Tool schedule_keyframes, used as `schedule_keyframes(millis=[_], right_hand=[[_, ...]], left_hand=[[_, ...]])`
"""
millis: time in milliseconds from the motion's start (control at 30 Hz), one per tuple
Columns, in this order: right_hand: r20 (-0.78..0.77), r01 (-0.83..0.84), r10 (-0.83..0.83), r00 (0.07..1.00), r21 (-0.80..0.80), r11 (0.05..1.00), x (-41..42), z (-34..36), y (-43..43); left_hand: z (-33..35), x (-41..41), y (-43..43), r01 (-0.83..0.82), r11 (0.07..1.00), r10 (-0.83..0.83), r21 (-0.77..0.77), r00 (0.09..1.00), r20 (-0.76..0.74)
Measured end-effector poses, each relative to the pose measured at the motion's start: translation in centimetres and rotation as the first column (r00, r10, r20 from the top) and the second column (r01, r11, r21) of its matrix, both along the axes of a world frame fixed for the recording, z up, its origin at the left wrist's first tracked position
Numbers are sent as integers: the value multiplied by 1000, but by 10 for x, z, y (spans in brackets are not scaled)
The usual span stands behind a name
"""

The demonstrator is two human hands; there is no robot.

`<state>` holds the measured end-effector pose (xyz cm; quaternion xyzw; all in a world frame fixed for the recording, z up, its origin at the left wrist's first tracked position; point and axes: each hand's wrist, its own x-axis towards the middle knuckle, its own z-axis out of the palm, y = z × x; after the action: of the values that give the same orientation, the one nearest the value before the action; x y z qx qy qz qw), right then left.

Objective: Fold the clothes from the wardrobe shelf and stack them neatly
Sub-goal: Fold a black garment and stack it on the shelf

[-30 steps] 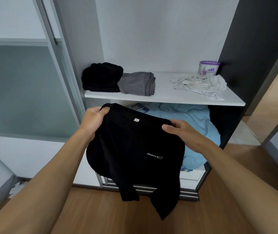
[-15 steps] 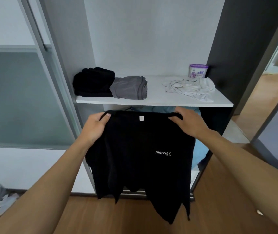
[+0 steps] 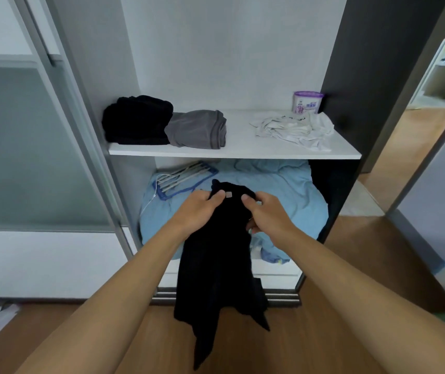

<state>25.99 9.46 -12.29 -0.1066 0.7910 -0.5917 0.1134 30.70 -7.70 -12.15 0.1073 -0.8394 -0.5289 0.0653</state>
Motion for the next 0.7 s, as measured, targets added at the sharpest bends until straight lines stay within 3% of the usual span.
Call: schedule_keyframes(millis=[200,333,533,633,700], right_hand=[[66,-70,76,995,-83,994,17,9,-3],[114,-161,180,977,-160,974,16,13,6],[-199,-248,268,943,117,962,11,7,19],[-424,-164,294,857,316,934,7,7,25],[-527,-97,271,805,333,938,7,8,27]], left_hand=[[-5,-4,17,93,990,-99,-104,994,-55],[-5,-2,15,74,997,-74,4,996,-45],[-4,4,10,251,965,-251,70,968,-16],[-1,4,12,242,969,-242,40,970,-3],[4,4,17,247,969,-247,-11,969,0]])
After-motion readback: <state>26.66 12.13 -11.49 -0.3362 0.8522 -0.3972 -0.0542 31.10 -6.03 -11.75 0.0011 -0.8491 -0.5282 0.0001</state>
